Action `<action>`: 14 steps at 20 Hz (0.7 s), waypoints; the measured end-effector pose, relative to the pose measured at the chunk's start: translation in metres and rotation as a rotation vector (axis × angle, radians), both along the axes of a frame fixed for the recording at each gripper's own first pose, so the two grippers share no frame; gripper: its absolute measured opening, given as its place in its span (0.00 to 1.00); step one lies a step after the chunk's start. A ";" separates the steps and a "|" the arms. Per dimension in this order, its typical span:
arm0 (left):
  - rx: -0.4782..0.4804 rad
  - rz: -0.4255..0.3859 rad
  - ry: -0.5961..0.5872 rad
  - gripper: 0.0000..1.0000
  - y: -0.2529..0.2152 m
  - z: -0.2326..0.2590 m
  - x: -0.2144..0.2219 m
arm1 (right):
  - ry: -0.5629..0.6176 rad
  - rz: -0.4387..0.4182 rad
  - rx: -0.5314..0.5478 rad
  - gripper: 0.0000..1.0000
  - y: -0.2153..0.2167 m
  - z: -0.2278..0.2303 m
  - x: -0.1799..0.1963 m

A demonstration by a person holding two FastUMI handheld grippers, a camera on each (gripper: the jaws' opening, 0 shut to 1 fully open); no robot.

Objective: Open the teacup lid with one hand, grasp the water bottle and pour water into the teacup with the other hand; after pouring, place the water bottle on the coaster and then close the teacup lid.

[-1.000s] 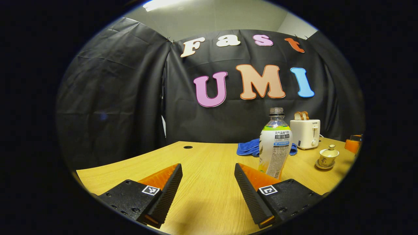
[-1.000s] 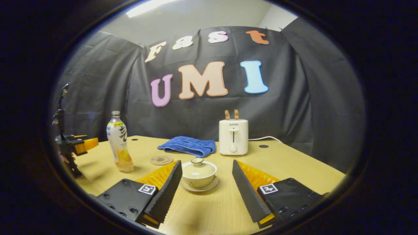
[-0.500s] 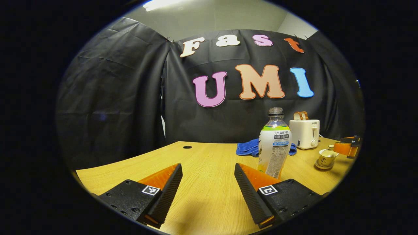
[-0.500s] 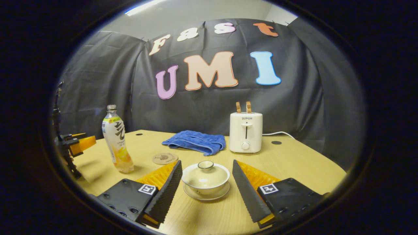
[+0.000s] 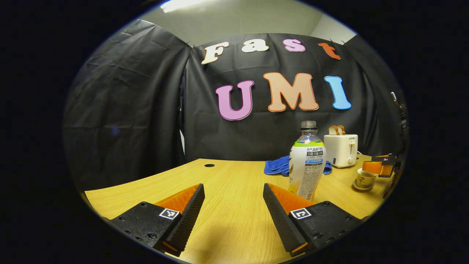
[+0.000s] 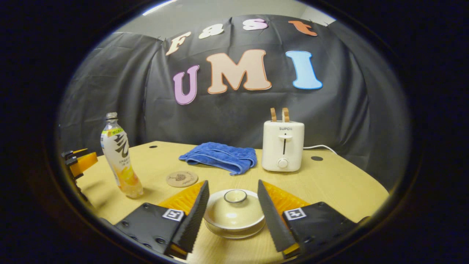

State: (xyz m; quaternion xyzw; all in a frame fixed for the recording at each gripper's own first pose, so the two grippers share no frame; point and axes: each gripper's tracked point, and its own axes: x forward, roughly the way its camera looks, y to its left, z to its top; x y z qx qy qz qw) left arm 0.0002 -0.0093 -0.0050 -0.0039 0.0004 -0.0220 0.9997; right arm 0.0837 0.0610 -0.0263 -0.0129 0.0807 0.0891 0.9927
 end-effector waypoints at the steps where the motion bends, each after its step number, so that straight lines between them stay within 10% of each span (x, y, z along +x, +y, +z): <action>1: 0.000 0.000 0.000 0.94 0.000 0.000 0.000 | 0.011 0.001 -0.002 0.76 0.000 -0.003 0.001; 8: -0.001 0.000 0.000 0.94 -0.001 -0.001 0.000 | 0.016 -0.030 -0.017 0.35 -0.003 -0.003 0.006; 14: -0.002 -0.004 0.000 0.94 -0.002 -0.001 0.000 | 0.000 -0.030 0.004 0.36 -0.005 0.001 0.004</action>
